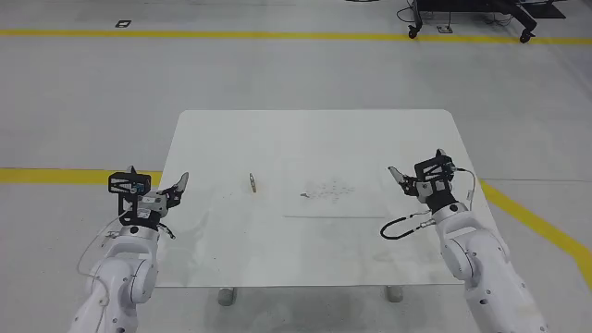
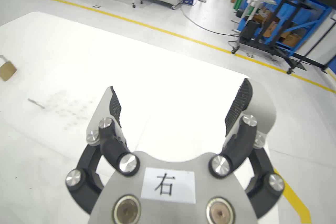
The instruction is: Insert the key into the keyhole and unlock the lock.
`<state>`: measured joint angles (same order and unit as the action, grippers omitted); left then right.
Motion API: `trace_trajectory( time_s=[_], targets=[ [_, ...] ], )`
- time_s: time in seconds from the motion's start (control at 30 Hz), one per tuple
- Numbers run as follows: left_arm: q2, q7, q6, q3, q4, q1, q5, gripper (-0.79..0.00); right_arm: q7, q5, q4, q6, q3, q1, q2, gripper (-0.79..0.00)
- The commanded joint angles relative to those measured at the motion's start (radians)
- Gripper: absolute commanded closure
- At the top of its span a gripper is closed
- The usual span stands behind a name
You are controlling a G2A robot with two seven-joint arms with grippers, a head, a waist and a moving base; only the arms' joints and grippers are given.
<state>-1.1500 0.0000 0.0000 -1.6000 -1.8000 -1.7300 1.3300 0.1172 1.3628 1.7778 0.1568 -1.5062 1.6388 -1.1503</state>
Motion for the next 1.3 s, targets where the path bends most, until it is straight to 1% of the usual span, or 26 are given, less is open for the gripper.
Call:
trace_trajectory(
  time_s=[0.0,0.1,0.17,0.7,0.73,0.8,0.87,0.93,1.13,1.2,1.23,1.27],
  targets=[
    [0.000,0.000,0.000,0.000,0.000,0.000,0.000,-0.785,0.042,0.025,-0.016,0.044,0.050,-0.050,-0.002,-0.785],
    [0.000,0.000,0.000,0.000,0.000,0.000,0.000,-0.785,0.097,0.038,-0.047,0.098,0.138,-0.120,-0.010,-0.785],
    [0.000,0.000,0.000,0.000,0.000,0.000,0.000,-0.785,0.140,-0.018,-0.069,0.126,0.172,-0.151,-0.016,-0.785],
    [0.000,0.000,0.000,0.000,0.000,0.000,0.000,-0.785,0.138,-0.022,-0.075,0.135,0.177,-0.146,-0.017,-0.785],
    [0.000,0.000,0.000,0.000,0.000,0.000,0.000,-0.785,0.140,-0.026,-0.081,0.166,0.185,-0.151,-0.016,-0.785],
    [0.000,0.000,0.000,0.000,0.000,0.000,0.000,-0.785,0.125,-0.014,-0.115,0.290,0.210,-0.189,-0.013,-0.785],
    [0.000,0.000,0.000,0.000,0.000,0.000,0.000,-0.785,0.138,0.023,-0.158,0.373,0.256,-0.248,-0.015,-0.785],
    [0.000,0.000,0.000,0.000,0.000,0.000,0.000,-0.785,0.107,0.045,-0.205,0.468,0.309,-0.309,-0.019,-0.785],
    [0.000,0.000,0.000,0.000,0.000,0.000,0.000,-0.785,0.060,0.134,-0.357,0.640,0.444,-0.474,-0.036,-0.785],
    [0.000,0.000,0.000,0.000,0.000,0.000,0.000,-0.785,0.043,0.143,-0.413,0.688,0.476,-0.521,-0.042,-0.785],
    [0.000,0.000,0.000,0.000,0.000,0.000,0.000,-0.785,0.041,0.138,-0.442,0.701,0.491,-0.542,-0.046,-0.760],
    [0.000,0.000,0.000,0.000,0.000,0.000,0.000,-0.785,0.052,0.137,-0.469,0.710,0.506,-0.564,-0.051,-0.705]
  ],
)
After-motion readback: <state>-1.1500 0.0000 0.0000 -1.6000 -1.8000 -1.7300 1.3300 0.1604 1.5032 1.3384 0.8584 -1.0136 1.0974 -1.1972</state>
